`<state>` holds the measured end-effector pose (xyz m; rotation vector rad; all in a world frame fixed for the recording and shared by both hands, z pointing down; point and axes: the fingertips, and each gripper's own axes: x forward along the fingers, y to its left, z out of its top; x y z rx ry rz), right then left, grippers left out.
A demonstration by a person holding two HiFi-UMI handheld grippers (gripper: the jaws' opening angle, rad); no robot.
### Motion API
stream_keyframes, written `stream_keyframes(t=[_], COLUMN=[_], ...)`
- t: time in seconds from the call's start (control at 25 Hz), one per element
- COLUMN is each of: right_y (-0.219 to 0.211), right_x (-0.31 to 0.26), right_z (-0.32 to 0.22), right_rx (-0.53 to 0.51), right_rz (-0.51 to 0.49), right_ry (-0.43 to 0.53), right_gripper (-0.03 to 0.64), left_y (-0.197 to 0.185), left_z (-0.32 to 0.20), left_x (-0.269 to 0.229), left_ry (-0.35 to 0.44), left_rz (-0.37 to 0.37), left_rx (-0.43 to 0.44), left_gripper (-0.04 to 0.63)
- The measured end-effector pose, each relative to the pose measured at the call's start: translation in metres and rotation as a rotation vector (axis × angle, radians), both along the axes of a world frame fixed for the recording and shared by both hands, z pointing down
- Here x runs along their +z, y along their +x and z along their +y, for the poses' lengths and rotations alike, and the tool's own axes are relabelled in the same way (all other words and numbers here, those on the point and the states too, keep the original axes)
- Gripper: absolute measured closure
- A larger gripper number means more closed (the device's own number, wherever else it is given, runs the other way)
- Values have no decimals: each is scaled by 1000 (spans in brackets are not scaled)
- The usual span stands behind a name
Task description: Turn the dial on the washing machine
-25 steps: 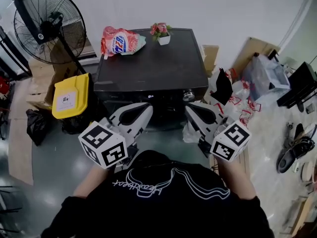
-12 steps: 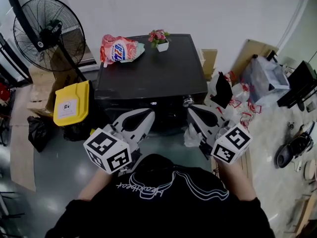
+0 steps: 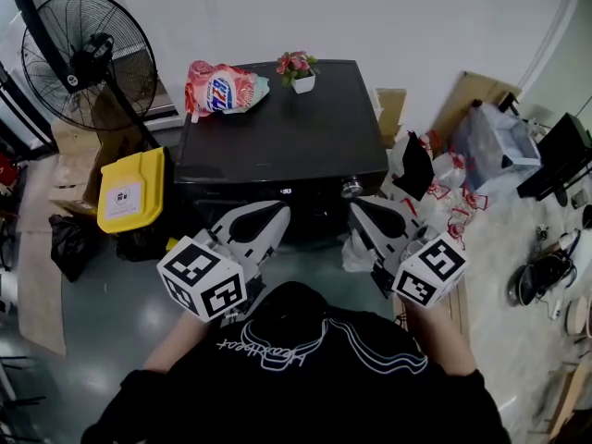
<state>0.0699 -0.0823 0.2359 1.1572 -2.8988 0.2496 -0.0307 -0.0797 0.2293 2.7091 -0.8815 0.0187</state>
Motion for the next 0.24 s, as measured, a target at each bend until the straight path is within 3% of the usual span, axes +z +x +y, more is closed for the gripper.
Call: stream_keyframes(t=[0.24], right_y=[6], right_x=[3], right_z=[-7], right_rx=[21], right_rz=[-5], right_ry=[0], right_gripper=[612], left_y=[1], left_z=[-10], left_x=[2], left_ry=[-4], left_rz=[-4], left_rx=[-3], left_gripper=[589])
